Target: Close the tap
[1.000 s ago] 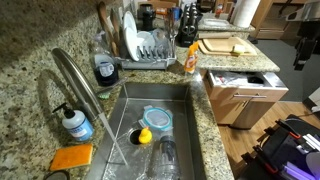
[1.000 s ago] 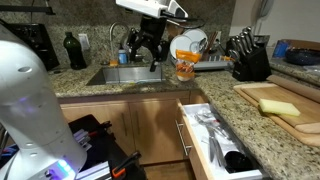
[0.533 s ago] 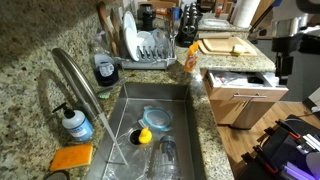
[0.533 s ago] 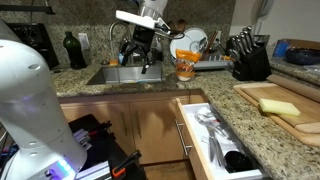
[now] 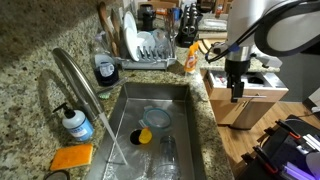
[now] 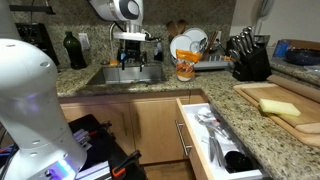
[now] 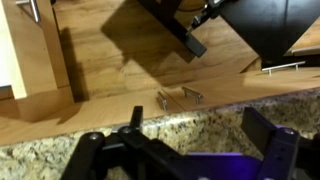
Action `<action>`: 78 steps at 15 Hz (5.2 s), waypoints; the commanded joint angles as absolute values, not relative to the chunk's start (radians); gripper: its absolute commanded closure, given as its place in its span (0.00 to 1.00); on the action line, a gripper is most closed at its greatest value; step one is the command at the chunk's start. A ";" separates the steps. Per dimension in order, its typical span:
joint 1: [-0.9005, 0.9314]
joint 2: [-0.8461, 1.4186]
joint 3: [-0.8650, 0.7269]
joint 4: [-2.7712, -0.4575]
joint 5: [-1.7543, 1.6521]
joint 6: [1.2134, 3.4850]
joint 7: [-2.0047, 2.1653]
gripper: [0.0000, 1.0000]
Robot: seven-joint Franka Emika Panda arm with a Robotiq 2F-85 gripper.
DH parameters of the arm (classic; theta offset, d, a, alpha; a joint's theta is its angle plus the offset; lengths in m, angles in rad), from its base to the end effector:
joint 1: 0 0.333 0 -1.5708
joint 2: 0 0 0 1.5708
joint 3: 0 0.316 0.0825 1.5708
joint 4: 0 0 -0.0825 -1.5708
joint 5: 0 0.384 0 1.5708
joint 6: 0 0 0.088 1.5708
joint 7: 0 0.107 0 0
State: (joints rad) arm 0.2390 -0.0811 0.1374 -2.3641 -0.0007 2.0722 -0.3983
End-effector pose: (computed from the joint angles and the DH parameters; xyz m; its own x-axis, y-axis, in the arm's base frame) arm 0.4324 0.1708 0.3427 0.6963 0.6898 -0.1980 0.6918 -0.7186 -0.0707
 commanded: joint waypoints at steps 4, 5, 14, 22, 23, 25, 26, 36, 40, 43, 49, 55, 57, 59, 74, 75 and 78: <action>0.225 -0.061 0.158 -2.360 0.034 2.266 -0.438 0.00; 0.228 -0.072 0.166 -2.359 0.011 2.249 -0.404 0.00; 0.256 0.152 0.213 -2.173 -0.111 2.289 -0.464 0.00; 0.263 0.396 0.299 -1.919 -0.140 2.500 -0.524 0.00; 0.271 0.360 0.297 -1.950 -0.155 2.471 -0.501 0.00; 0.270 0.385 0.297 -1.926 -0.156 2.479 -0.500 0.00; 0.269 0.389 0.297 -1.923 -0.156 2.480 -0.500 0.00; 0.315 0.732 0.347 -1.499 -0.195 2.667 -0.568 0.00; 0.324 0.739 0.342 -1.474 -0.193 2.663 -0.527 0.00; 0.325 0.776 0.339 -1.419 -0.192 2.663 -0.527 0.00; 0.319 0.961 0.373 -1.165 -0.132 2.516 -0.590 0.00; 0.375 1.154 0.390 -0.853 -0.142 2.466 -0.666 0.00; 0.393 1.212 0.406 -0.754 -0.136 2.445 -0.687 0.00; 0.408 1.244 0.414 -0.697 -0.129 2.434 -0.671 0.00; 0.403 1.248 0.421 -0.737 -0.139 2.531 -0.639 0.00; 0.406 1.252 0.425 -0.731 -0.140 2.536 -0.644 0.12; 0.413 1.252 0.434 -0.728 -0.141 2.533 -0.661 0.41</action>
